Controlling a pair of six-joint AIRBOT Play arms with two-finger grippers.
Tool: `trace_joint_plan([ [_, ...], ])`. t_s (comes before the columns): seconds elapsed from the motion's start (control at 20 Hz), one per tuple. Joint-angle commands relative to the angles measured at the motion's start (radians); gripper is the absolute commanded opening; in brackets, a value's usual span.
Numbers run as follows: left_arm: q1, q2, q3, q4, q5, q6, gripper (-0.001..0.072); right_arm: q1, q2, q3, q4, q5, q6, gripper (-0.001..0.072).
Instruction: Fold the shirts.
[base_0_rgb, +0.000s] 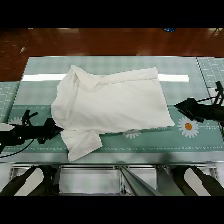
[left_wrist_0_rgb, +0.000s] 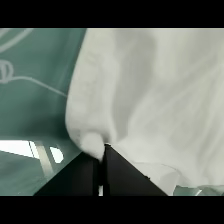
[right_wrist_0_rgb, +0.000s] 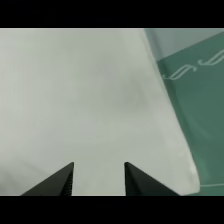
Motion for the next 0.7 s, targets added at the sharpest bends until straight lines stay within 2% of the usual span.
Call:
trace_joint_plan([
  [0.0, -0.045, -0.016, 0.024, -0.023, -0.024, 0.055, 0.0021, -0.122, 0.0, -0.021, -0.185, 0.062, 0.068, 0.0373],
  [0.05, -0.044, -0.016, 0.042, -0.023, -0.045, 0.071, 0.0021, -0.138, 0.0, -0.052, -0.218, 0.075, 0.098, 0.0373],
  [0.2, -0.045, -0.016, 0.09, -0.024, -0.062, 0.069, 0.0021, -0.134, 0.0, -0.129, -0.204, 0.091, 0.079, 0.0373],
  [0.35, -0.045, -0.016, 0.103, -0.024, -0.061, 0.065, 0.0021, -0.105, -0.06, -0.143, -0.185, 0.05, 0.074, 0.0373],
  [0.55, -0.045, -0.016, 0.103, -0.024, -0.062, 0.057, 0.0021, -0.098, -0.232, -0.124, 0.045, 0.024, -0.045, 0.0373],
  [0.65, -0.045, -0.016, 0.103, -0.024, -0.061, 0.057, 0.0021, -0.066, -0.311, -0.083, 0.083, 0.001, -0.054, 0.0373],
])
